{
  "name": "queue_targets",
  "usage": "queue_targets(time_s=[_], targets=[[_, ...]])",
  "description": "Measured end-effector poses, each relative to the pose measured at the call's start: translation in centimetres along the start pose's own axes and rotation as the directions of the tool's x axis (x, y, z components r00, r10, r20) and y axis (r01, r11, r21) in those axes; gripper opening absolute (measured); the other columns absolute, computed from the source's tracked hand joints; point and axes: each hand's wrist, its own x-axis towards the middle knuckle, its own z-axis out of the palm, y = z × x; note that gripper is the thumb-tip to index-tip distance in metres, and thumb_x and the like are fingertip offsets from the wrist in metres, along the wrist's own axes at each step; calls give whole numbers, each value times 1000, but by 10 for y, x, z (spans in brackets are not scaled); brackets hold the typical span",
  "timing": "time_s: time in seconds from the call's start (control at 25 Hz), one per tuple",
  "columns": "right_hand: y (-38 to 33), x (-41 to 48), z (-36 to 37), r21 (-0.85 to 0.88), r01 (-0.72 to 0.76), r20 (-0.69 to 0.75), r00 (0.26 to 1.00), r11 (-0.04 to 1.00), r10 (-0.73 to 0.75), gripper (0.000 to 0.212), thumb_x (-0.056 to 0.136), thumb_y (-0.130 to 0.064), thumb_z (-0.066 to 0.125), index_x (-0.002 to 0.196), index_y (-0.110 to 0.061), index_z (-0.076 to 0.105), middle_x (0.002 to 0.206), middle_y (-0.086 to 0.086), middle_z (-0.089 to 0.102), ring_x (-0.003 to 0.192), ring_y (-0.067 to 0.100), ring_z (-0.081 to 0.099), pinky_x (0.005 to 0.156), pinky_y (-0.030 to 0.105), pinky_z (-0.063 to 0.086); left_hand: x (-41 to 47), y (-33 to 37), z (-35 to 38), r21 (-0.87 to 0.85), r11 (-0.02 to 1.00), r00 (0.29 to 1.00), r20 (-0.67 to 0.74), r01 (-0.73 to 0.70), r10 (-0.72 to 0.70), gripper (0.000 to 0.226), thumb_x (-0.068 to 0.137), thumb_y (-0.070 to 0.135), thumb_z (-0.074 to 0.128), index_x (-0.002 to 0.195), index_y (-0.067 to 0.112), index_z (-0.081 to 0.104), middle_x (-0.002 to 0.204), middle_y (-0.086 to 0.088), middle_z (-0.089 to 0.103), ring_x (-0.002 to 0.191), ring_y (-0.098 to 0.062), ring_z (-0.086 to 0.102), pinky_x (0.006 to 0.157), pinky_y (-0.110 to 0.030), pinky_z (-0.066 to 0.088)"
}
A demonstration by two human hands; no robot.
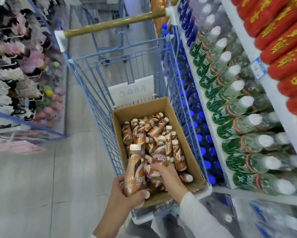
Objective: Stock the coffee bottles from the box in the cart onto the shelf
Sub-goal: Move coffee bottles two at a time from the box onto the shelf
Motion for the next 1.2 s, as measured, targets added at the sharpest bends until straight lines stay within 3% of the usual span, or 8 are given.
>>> queue_targets(time_s=[0.16,0.28,0.44,0.56,0.6,0.76,1.0,1.2], targets=[[8,-115,-43,94,241,-58,970,966,-237,84,61,-36,91,132,-31,45,109,-12,68,100,8,63,87,29,47,-14,16,31,126,985,988,121,-115,100,72,63,12,93,116,24,45,110,-10,66,93,-24,69,68,-29,55],[26,-167,-78,235,326,-147,943,916,-297,81,50,-27,94,121,-29,55,92,-14,76,87,7,70,74,21,51,-31,25,66,244,949,965,220,-197,144,75,63,17,94,117,28,42,110,-5,65,92,-17,66,84,-36,55],[69,-224,-139,413,474,-370,867,778,-332,65,55,-10,84,115,-14,59,84,-2,79,71,9,74,59,16,53,-81,24,139,357,854,883,415,-379,219,66,74,12,87,119,32,42,98,8,62,78,3,55,60,-3,44],[111,-271,-190,421,576,-516,787,700,-337,61,52,-18,84,109,-19,60,83,-3,78,72,8,72,61,19,54,-121,10,200,418,743,786,573,-523,231,79,64,39,92,130,32,51,118,4,65,93,-8,60,78,-10,44],[124,-287,-207,420,609,-561,757,673,-335,60,54,-16,86,107,-20,60,83,-2,78,72,8,72,61,19,54,-133,4,218,417,722,753,621,-552,217,88,54,50,93,131,32,54,122,0,67,100,-12,63,86,-17,48],[182,-350,-276,386,731,-705,627,563,-331,58,62,-6,90,111,-20,60,83,-2,77,70,8,71,57,16,52,-212,-11,296,318,750,629,760,-580,164,76,46,34,93,114,25,62,98,-1,75,80,-10,71,65,-16,52],[233,-419,-352,268,847,-835,442,458,-329,44,74,-5,84,110,-17,61,83,-4,75,74,8,69,62,18,53,-308,-33,383,166,777,443,883,-607,157,80,38,37,89,113,23,66,97,-5,78,90,-25,74,81,-39,59],[234,-472,-398,99,901,-901,261,423,-345,43,75,-16,84,111,-24,62,88,-9,74,79,6,70,66,18,54,-372,-18,443,34,793,236,962,-609,140,53,49,36,88,100,29,75,102,-9,77,95,-28,74,84,-45,56]])
